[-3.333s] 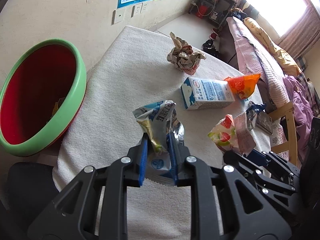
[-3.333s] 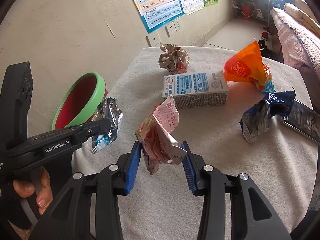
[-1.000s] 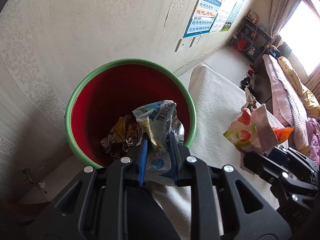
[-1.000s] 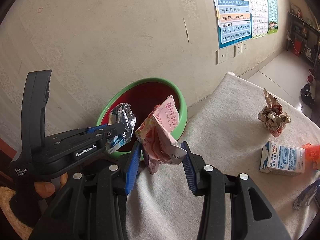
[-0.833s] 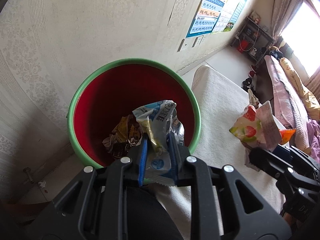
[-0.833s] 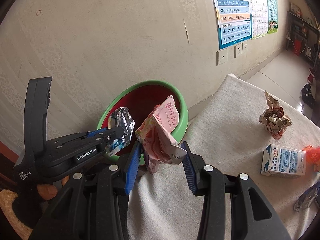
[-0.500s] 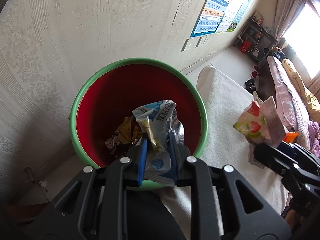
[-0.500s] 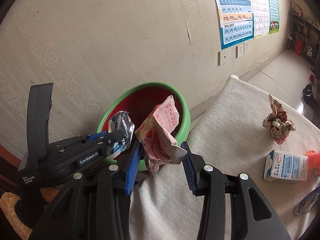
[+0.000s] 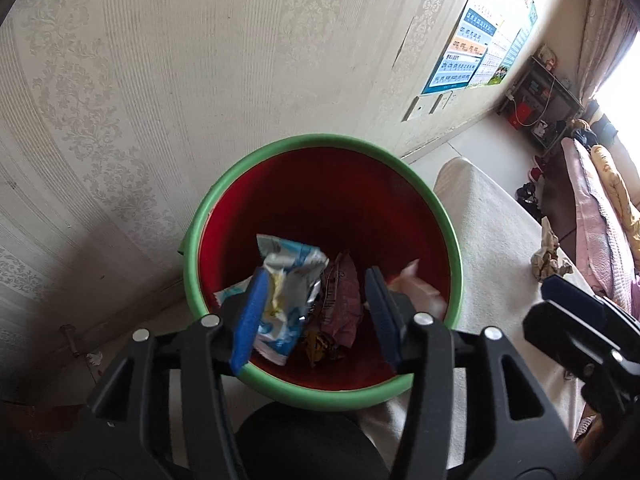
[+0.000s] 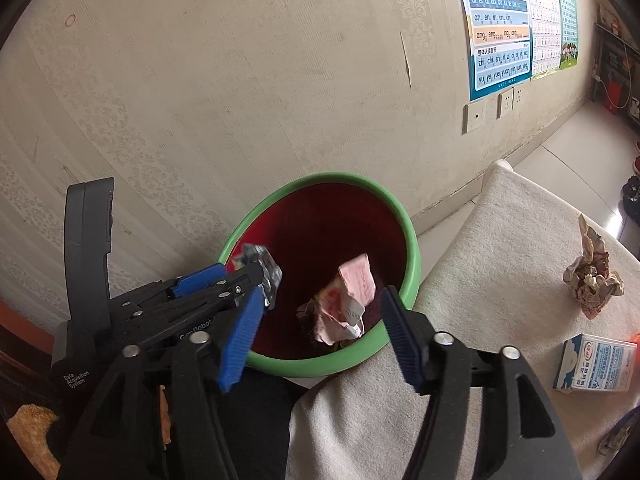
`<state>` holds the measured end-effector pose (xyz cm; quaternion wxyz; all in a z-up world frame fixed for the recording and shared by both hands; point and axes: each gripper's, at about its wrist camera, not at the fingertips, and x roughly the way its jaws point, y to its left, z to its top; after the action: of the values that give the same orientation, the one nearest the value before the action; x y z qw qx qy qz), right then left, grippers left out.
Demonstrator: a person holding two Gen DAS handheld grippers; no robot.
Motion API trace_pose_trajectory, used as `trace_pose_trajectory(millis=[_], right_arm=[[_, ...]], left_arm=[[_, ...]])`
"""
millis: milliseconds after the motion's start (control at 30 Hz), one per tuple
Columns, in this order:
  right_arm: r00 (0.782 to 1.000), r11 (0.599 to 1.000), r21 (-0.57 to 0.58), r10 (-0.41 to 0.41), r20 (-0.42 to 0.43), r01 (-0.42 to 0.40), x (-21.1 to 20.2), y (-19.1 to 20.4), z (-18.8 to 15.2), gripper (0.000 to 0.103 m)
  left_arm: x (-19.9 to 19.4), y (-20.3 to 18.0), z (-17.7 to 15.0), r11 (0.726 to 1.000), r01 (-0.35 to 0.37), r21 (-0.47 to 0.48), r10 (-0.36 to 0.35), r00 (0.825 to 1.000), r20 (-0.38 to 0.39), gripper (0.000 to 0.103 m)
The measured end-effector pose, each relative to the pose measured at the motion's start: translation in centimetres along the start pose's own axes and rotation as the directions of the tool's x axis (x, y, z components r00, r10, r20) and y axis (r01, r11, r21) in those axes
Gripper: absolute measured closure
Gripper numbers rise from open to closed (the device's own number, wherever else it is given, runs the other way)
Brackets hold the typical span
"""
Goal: Collect trash
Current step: 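Open the left gripper to drop the white-blue wrapper while the right drops the pink-white wrapper, then grasp the blue Oreo wrapper with the right gripper while the left grasps the white milk carton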
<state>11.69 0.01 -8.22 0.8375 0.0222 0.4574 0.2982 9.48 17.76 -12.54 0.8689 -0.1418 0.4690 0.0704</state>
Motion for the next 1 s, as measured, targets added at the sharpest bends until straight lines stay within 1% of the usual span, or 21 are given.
trace_pose_trajectory(millis=[100,167,233,267,333,400,433,467,500,533,567,633,667,700,767,800,833,867,900,967,1000], right_arm=[[0.999,0.998,0.038,-0.044,0.023,0.043,-1.8,-2.2,-1.2,0.038],[0.993,0.990,0.094,-0.113,0.045,0.108,-3.8,-4.9,-2.7,0.038],[0.977,0.966,0.175,-0.202,0.064,0.188,-6.1,-8.4,-4.7,0.038],[0.965,0.947,0.223,-0.252,0.067,0.232,-7.4,-10.3,-5.9,0.038],[0.936,0.893,0.322,-0.348,0.056,0.313,-9.7,-14.1,-8.3,0.038],[0.905,0.816,0.443,-0.424,0.022,0.371,-11.7,-18.1,-11.1,0.038],[0.895,0.774,0.501,-0.447,-0.002,0.387,-12.4,-19.8,-12.4,0.038],[0.888,0.730,0.560,-0.459,-0.022,0.391,-13.1,-21.6,-13.7,0.038],[0.885,0.697,0.603,-0.465,-0.032,0.389,-13.7,-22.8,-14.6,0.038],[0.882,0.672,0.631,-0.470,-0.041,0.387,-14.1,-23.9,-15.3,0.038],[0.880,0.656,0.648,-0.473,-0.046,0.387,-14.4,-24.6,-15.8,0.038],[0.881,0.650,0.657,-0.471,-0.045,0.381,-14.7,-25.5,-16.2,0.038],[0.887,0.653,0.659,-0.459,-0.046,0.373,-14.5,-26.0,-16.2,0.038],[0.896,0.653,0.668,-0.443,-0.045,0.356,-14.3,-26.4,-16.2,0.038],[0.917,0.639,0.708,-0.398,-0.030,0.300,-13.9,-27.4,-16.7,0.038],[0.925,0.633,0.723,-0.379,-0.022,0.277,-13.6,-27.6,-16.9,0.039],[0.931,0.632,0.730,-0.364,-0.017,0.260,-13.4,-27.8,-17.1,0.043],[0.937,0.637,0.728,-0.350,-0.020,0.253,-13.3,-28.0,-17.2,0.060],[0.943,0.647,0.721,-0.333,-0.025,0.248,-13.3,-28.0,-17.3,0.082],[0.951,0.667,0.708,-0.308,-0.021,0.231,-13.5,-27.6,-17.7,0.097],[0.954,0.676,0.703,-0.301,-0.012,0.222,-13.8,-27.2,-18.0,0.097]], left_arm=[[-0.1,0.0,-0.4,1.000,-0.007,0.008,0.007,1.000,0.001,0.050],[-0.2,-0.3,-0.6,1.000,-0.006,0.018,0.006,1.000,0.008,0.048],[-0.2,-1.0,-0.8,0.999,-0.002,0.037,0.002,1.000,0.010,0.047],[-0.1,-1.6,-1.0,0.999,0.003,0.049,-0.004,1.000,0.010,0.047],[0.0,-3.1,-1.2,0.996,0.022,0.084,-0.022,1.000,0.007,0.046],[0.1,-5.2,-1.4,0.990,0.051,0.130,-0.052,0.999,0.002,0.041],[0.2,-6.4,-1.6,0.985,0.068,0.156,-0.068,0.998,-0.003,0.041],[0.4,-7.7,-1.9,0.978,0.089,0.187,-0.088,0.996,-0.013,0.040],[0.5,-9.2,-2.1,0.969,0.111,0.220,-0.108,0.994,-0.028,0.039],[0.6,-10.4,-2.3,0.960,0.128,0.251,-0.123,0.992,-0.038,0.038],[0.5,-11.8,-2.6,0.948,0.146,0.283,-0.139,0.989,-0.045,0.035],[0.4,-14.1,-3.2,0.924,0.183,0.336,-0.172,0.983,-0.060,0.030],[0.3,-15.3,-3.5,0.911,0.201,0.359,-0.189,0.980,-0.069,0.028],[0.3,-16.4,-3.8,0.898,0.216,0.382,-0.202,0.976,-0.077,0.026],[0.5,-18.7,-4.4,0.873,0.238,0.427,-0.218,0.971,-0.096,0.025],[0.7,-19.9,-4.7,0.854,0.252,0.456,-0.227,0.968,-0.110,0.025],[0.8,-21.1,-5.0,0.833,0.261,0.489,-0.231,0.965,-0.121,0.024],[1.0,-22.6,-5.4,0.803,0.264,0.534,-0.231,0.964,-0.128,0.022],[1.2,-24.0,-5.9,0.770,0.263,0.581,-0.229,0.964,-0.132,0.021],[1.5,-26.6,-6.9,0.686,0.257,0.681,-0.228,0.964,-0.135,0.021],[1.7,-27.8,-7.3,0.647,0.263,0.716,-0.235,0.962,-0.141,0.020]])
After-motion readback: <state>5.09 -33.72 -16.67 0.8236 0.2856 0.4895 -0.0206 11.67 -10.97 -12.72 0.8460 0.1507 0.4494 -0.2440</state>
